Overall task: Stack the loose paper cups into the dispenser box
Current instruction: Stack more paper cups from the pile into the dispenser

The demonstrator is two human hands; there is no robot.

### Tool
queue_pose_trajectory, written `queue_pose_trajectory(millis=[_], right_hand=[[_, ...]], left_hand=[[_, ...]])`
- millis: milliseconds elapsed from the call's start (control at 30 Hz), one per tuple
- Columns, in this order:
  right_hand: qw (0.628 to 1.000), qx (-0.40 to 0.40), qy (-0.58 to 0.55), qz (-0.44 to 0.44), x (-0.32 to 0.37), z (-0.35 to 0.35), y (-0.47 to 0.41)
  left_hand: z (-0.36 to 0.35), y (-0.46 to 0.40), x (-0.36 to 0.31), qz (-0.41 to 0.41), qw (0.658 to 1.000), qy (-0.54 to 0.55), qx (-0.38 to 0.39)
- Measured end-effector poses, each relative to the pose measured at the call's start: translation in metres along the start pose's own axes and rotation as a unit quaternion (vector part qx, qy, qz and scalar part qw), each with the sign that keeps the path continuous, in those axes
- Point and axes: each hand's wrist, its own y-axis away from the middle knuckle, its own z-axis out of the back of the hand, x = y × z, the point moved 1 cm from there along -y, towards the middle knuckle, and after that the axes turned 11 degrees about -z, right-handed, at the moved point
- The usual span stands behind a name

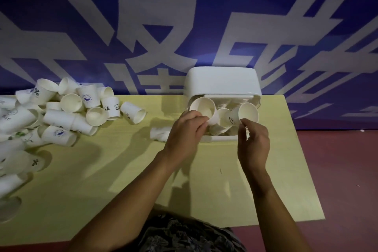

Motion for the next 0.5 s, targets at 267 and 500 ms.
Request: queue_pose_trajectory(millis=[267, 500], right_hand=[[0.997, 0.053, 0.061, -0.002, -0.041, 0.008, -0.039], [0.985, 0.139, 0.101, 0.031, -0.075, -0.019, -0.059]], left_hand=[[-0.060, -0.040, -0.006, -0.034, 0.991, -0.069, 0.107], [-0.092, -0.057, 0.002, -0.008, 0.958, -0.143, 0.247]])
